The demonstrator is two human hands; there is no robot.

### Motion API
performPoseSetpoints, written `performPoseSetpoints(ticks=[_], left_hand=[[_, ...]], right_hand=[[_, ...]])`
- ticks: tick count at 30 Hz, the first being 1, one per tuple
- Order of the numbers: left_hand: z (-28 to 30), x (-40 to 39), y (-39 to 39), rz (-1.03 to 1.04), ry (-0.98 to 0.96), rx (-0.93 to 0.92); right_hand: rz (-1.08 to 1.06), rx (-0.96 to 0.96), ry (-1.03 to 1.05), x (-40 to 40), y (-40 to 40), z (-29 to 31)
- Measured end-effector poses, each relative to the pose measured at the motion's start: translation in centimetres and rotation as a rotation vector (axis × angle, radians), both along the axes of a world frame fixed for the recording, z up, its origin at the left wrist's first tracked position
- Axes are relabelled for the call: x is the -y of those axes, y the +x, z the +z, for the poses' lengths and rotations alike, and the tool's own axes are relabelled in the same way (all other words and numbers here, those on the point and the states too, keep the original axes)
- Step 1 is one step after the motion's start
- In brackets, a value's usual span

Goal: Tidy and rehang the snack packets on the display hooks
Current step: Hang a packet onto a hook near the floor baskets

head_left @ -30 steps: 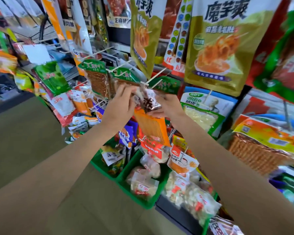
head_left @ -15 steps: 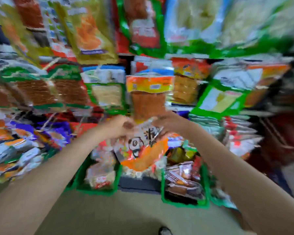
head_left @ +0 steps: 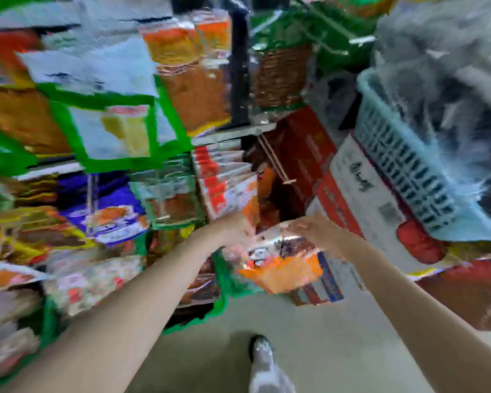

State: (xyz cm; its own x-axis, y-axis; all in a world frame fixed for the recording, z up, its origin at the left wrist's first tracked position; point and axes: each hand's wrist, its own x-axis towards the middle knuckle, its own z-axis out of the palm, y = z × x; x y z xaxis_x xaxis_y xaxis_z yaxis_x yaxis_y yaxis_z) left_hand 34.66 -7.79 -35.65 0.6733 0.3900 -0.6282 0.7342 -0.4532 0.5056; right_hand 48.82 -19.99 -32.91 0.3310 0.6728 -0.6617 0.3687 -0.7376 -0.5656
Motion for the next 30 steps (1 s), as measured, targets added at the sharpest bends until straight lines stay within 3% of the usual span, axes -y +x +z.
performPoseSetpoints(ticks=[3, 4, 8, 14, 21, 25, 30], left_hand=[[-2.1, 0.7, 5.0, 0.077, 0.150, 0.127], [-2.6, 0.9, 6.5, 0.067, 0.226, 0.160], [-5.3, -0.4, 10.0, 0.137, 0.392, 0.215], [-7.7, -4.0, 11.0, 0.156, 0.217, 0.154], [-8.2, -7.4, 13.3, 0.284, 0.167, 0.343], [-8.4, -8.4, 13.9, 0.265, 0.205, 0.336], [-8.8, -8.4, 14.5, 0.199, 0.245, 0.274]], right_hand=[[0.077, 0.593, 0.007, 0.2, 4.5, -3.0], [0.124, 0.685, 0.040, -0.1, 5.1, -3.8], [0.252, 0.669, 0.092, -1.7, 5.8, -6.8], [-0.008, 0.596, 0.194, -5.7, 7.4, -10.6], [-0.243, 0.655, 0.276, -9.9, 9.3, -10.3], [-0.144, 0.727, 0.295, -10.6, 10.1, -10.2], [-0.089, 0.763, 0.174, -11.6, 10.4, -10.3]])
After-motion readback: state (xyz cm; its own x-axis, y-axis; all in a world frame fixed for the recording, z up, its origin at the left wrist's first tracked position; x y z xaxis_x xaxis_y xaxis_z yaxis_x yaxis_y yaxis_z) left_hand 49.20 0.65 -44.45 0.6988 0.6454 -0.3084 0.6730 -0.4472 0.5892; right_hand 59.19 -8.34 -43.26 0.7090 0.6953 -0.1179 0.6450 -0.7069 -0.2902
